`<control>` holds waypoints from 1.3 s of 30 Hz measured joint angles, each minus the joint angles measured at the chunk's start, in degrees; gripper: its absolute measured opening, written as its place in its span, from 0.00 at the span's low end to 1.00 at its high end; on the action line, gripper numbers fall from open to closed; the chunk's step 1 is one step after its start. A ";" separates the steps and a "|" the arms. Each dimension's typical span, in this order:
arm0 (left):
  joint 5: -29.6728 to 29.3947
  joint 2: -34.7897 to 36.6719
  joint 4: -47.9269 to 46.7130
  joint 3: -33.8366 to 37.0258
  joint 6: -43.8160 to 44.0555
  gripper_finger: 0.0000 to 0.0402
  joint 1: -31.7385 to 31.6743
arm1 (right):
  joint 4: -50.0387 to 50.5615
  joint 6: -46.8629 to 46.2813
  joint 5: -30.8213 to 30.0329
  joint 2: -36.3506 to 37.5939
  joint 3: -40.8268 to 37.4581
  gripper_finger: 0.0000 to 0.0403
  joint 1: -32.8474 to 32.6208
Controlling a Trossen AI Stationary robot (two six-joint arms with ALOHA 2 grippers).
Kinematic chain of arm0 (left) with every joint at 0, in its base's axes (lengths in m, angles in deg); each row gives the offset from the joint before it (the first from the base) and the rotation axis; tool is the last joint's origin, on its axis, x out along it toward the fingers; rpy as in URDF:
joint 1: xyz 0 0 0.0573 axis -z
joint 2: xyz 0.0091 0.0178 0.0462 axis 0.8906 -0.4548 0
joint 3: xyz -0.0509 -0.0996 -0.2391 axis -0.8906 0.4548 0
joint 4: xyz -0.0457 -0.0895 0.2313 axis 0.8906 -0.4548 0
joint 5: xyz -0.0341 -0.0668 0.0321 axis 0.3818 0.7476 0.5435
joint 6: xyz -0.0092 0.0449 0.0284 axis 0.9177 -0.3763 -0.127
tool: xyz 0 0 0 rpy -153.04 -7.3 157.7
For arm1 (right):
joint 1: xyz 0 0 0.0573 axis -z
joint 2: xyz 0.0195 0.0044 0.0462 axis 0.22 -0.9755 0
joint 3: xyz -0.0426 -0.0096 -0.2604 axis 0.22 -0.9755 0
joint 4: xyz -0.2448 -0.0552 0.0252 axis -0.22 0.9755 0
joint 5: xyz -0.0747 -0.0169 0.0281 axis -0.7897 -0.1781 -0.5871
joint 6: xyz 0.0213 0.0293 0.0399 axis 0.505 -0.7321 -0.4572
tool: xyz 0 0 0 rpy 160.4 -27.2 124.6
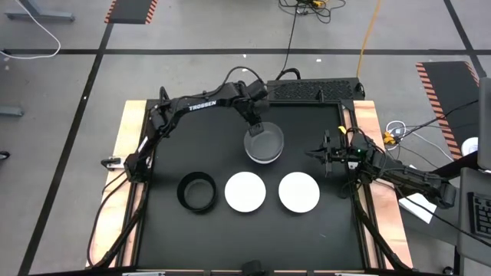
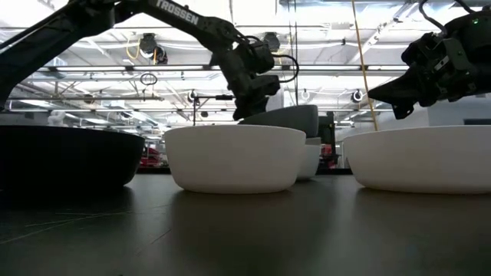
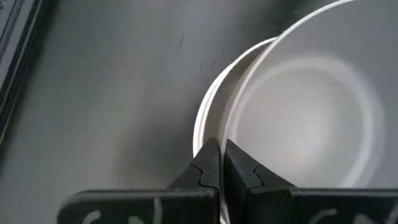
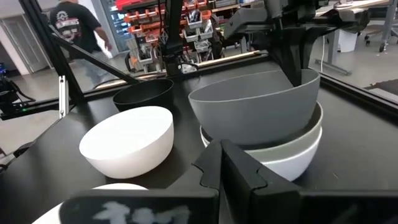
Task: Nest bowls inside each other
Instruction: Stack the grey bowl on top of the light grey bowl
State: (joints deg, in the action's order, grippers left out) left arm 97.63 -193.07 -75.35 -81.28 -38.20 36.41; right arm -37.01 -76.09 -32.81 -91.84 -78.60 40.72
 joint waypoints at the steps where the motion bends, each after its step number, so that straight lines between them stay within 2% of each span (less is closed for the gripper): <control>1: -0.09 -0.01 -0.51 0.00 -0.03 0.00 0.02 | 0.00 0.00 0.00 0.00 -0.01 0.00 0.01; 6: -2.28 -1.38 -2.88 0.02 0.27 0.00 0.32 | 0.00 -0.11 0.00 0.01 -0.01 0.00 0.01; 11: -6.88 -1.64 -7.04 0.02 0.34 0.00 0.35 | 0.00 -0.13 0.00 -0.11 -0.02 0.00 0.00; 17: -7.82 -1.62 -8.42 0.15 0.92 0.00 0.71 | 0.00 -0.13 0.00 -0.86 0.00 0.00 0.01; 20: -10.52 -1.58 -8.06 0.19 1.47 0.00 1.79 | 0.00 -0.13 0.00 -1.42 -0.01 0.00 0.00; 33: -10.81 -1.57 -7.23 0.27 1.50 0.00 3.43 | 0.00 -0.52 0.00 -2.34 -0.02 0.00 0.00; 36: -11.08 -1.60 -6.35 0.35 2.19 0.03 3.43 | 0.00 -0.52 0.00 -2.34 0.00 0.00 0.01; 39: -11.35 -1.53 -5.34 0.38 0.84 0.11 3.51 | 0.00 -0.52 0.00 -2.34 0.00 0.00 0.02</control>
State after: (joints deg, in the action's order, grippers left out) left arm 86.28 -194.60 -80.69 -80.89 -37.36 39.92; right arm -37.01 -76.62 -32.81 -94.18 -78.60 40.74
